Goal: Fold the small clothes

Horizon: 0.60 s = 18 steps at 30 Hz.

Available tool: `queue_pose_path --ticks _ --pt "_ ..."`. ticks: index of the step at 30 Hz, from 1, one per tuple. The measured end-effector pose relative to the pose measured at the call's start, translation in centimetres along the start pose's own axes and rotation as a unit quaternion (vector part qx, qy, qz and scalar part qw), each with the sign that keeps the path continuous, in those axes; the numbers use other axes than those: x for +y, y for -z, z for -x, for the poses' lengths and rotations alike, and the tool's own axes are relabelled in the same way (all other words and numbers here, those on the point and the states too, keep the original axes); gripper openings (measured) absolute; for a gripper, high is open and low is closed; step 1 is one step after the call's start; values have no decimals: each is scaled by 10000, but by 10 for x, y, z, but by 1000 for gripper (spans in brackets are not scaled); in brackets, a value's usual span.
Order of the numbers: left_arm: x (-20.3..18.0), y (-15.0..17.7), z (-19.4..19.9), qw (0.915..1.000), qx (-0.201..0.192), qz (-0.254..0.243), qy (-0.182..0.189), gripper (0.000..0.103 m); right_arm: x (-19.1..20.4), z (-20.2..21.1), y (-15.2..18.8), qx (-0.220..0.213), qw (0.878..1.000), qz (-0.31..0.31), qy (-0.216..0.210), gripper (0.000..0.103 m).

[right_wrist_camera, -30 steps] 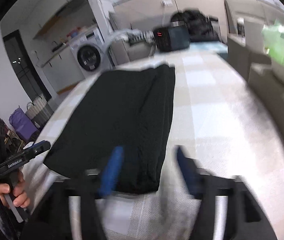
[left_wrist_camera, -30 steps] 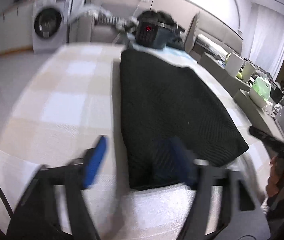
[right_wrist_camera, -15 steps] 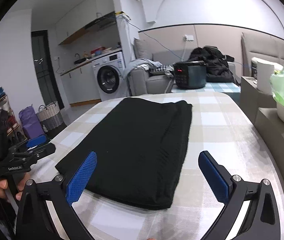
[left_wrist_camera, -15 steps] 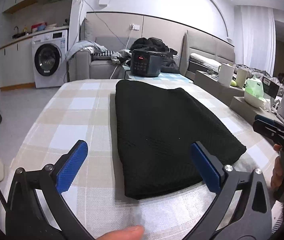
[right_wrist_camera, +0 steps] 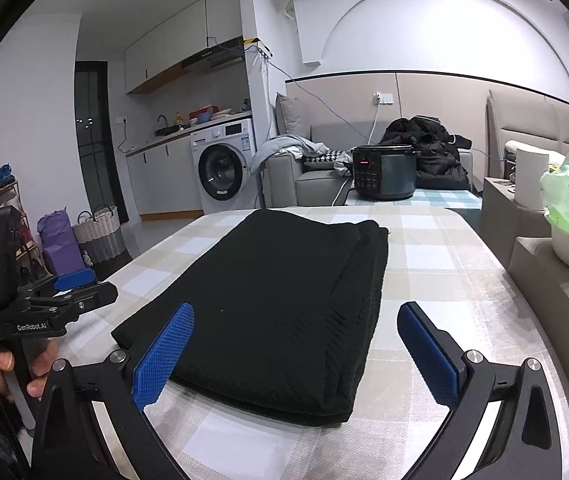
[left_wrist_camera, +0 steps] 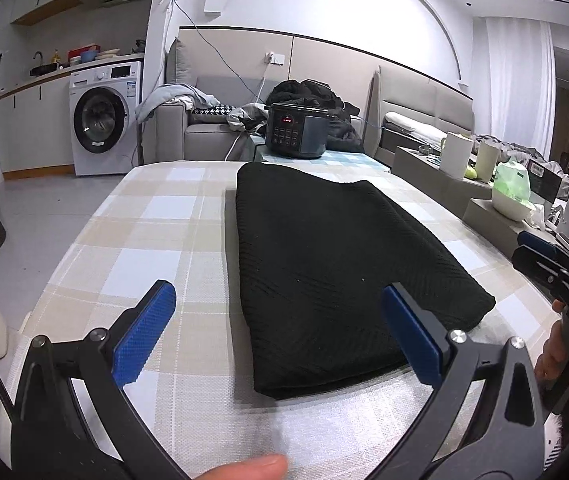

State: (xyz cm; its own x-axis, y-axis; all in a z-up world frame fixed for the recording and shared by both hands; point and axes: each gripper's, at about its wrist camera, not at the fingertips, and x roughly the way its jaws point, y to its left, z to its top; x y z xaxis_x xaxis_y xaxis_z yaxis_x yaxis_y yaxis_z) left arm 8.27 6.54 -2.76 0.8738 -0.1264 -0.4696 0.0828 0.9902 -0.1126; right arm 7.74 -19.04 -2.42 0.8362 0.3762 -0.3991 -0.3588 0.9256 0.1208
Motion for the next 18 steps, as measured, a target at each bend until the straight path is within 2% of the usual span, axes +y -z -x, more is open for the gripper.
queue_pose_path --ticks 18 --pt "-1 1 0 10000 35 -26 39 102 7 1 2 -1 9999 153 -22 103"
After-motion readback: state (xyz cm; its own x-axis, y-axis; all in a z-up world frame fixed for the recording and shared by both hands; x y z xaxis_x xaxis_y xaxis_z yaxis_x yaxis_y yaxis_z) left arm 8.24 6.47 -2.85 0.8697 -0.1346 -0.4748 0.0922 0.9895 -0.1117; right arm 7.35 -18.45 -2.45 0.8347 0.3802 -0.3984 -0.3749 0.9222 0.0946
